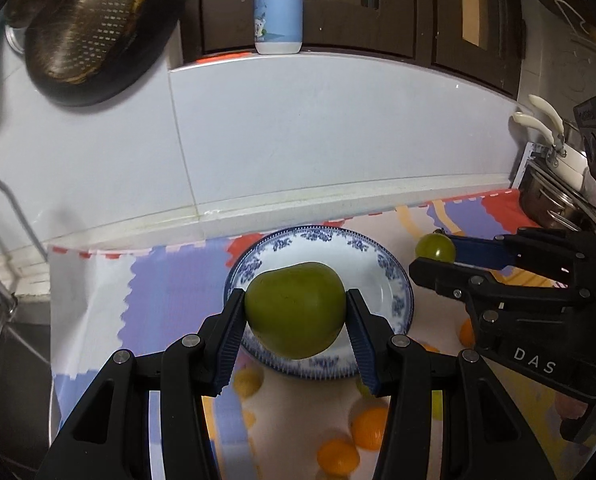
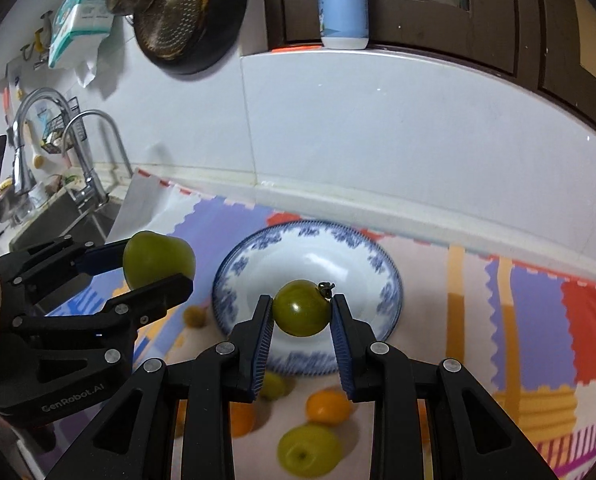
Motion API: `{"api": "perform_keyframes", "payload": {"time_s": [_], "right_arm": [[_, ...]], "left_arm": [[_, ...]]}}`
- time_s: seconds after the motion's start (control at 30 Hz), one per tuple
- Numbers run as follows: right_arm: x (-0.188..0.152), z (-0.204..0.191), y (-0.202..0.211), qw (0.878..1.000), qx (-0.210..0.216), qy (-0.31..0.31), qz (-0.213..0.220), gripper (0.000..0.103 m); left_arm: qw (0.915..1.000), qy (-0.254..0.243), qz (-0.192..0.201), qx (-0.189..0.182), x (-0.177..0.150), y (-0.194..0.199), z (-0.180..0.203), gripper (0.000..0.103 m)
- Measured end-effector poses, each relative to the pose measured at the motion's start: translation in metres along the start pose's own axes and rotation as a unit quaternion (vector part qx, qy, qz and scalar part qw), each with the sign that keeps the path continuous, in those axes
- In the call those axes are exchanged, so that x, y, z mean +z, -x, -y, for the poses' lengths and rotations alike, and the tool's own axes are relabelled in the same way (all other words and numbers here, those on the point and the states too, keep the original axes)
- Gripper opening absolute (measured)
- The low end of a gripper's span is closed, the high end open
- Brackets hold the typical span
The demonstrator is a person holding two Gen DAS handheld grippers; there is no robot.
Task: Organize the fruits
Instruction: 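Carry the apple and tomato onto the plate and open both tools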
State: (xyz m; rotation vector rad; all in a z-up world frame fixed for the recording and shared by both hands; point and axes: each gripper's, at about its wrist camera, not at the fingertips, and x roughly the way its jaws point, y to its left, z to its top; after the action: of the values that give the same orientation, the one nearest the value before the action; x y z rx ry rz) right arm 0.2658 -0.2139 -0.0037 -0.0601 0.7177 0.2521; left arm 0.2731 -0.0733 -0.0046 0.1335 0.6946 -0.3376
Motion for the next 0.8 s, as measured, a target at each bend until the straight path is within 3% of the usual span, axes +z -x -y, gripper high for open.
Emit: {"api": "perform_keyframes", "payload": {"time_s": [0.23, 0.8], "right_arm": [[0.024, 0.019, -0.032, 1.000, -0.003, 0.002, -0.004, 0.030], [0.027, 0.063, -0.146, 0.994, 0.009, -0.029, -0.103, 0.030]], "left_arm": [[0.9998, 0.003, -0.020, -0.007, 0.021, -0.042, -0.004, 0.049], [0.9945, 0.005, -0.103, -0.017, 0.031, -0.155, -0.019, 0.049]]}}
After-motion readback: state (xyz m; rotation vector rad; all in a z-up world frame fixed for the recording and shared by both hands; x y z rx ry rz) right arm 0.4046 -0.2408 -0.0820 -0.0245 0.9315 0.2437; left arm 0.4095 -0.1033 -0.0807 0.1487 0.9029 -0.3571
